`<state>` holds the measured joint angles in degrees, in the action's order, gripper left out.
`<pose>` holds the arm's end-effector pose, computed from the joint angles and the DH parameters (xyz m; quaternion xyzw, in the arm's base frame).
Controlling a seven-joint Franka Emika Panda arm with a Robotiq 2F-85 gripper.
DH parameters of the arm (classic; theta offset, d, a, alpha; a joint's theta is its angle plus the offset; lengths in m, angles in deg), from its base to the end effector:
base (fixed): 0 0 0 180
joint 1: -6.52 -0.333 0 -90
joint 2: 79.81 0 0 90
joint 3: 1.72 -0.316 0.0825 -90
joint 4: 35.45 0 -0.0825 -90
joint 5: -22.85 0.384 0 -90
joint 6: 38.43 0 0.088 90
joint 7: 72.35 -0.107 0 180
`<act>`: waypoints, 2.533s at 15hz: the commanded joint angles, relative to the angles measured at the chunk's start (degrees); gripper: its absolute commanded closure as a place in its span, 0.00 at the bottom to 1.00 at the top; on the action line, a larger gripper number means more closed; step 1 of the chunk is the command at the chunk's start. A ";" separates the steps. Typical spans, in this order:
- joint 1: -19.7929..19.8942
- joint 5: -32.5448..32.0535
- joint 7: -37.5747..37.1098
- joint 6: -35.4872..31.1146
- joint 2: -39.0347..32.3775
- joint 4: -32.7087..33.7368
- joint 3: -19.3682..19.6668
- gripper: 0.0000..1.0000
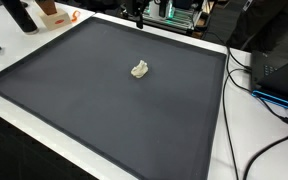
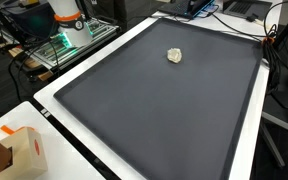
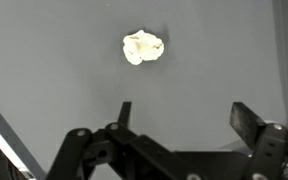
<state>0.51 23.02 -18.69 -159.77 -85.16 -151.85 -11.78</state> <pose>0.5469 0.1561 0.4012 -0.8211 -0.5707 -0.0003 0.0098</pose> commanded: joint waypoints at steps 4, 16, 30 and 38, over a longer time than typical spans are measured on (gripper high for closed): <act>-0.39 0.03 0.71 0.91 0.43 0.43 0.43 0.00; 1.28 1.23 10.72 -6.41 -7.88 -3.89 -0.15 0.00; 1.01 -6.01 15.38 -22.51 -14.35 -7.16 1.07 0.00; 1.32 -9.92 13.74 -25.45 -16.77 -6.66 1.44 0.00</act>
<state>1.60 15.13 -3.51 -183.51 -101.22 -158.02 -10.52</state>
